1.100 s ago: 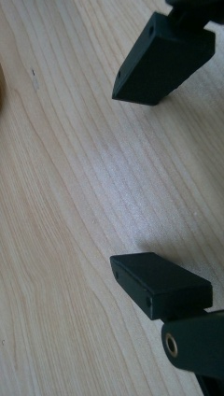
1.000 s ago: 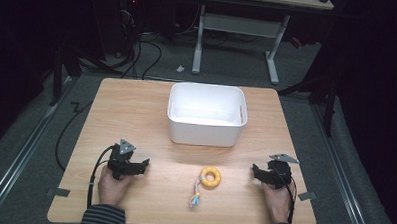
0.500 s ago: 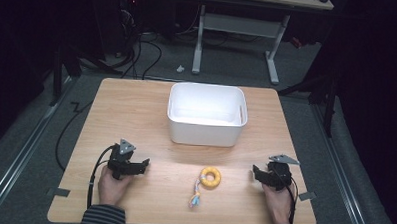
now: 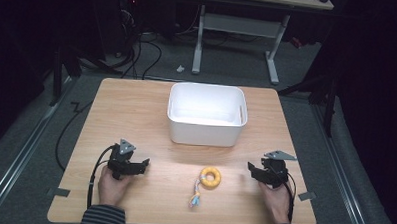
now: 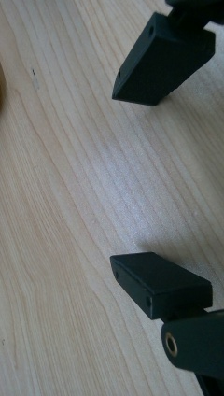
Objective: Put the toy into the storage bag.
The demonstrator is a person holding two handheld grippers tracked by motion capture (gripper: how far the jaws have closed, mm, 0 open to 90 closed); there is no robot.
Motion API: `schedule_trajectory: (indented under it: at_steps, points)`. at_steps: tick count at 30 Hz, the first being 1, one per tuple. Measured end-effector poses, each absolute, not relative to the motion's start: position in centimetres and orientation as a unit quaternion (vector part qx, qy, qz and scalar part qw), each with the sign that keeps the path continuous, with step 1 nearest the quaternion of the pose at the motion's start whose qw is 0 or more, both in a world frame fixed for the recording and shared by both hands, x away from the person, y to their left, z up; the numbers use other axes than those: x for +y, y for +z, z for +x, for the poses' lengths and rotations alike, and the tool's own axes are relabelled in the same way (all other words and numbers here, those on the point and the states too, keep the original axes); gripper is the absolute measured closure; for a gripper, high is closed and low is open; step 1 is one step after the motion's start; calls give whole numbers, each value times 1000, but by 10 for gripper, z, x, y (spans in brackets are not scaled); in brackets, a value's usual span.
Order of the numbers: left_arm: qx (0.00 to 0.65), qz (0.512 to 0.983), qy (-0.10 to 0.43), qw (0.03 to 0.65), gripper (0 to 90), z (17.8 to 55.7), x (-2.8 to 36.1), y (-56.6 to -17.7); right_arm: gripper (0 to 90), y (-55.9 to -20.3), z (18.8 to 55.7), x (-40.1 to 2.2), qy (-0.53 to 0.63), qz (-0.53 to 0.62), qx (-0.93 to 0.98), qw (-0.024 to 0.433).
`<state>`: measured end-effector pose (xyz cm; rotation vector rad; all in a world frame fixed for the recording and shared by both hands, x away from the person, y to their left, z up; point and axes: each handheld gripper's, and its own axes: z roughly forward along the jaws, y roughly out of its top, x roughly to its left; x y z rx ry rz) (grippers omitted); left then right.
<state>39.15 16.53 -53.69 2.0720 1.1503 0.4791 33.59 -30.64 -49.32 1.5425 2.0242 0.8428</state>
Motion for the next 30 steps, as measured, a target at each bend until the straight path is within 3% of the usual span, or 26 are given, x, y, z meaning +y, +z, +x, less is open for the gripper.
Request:
schedule_trajectory:
  at_steps: [30]
  points:
    - [446, 801, 186, 354, 178, 392, 165, -537, 485, -461, 332, -251, 334, 459, 803, 184]
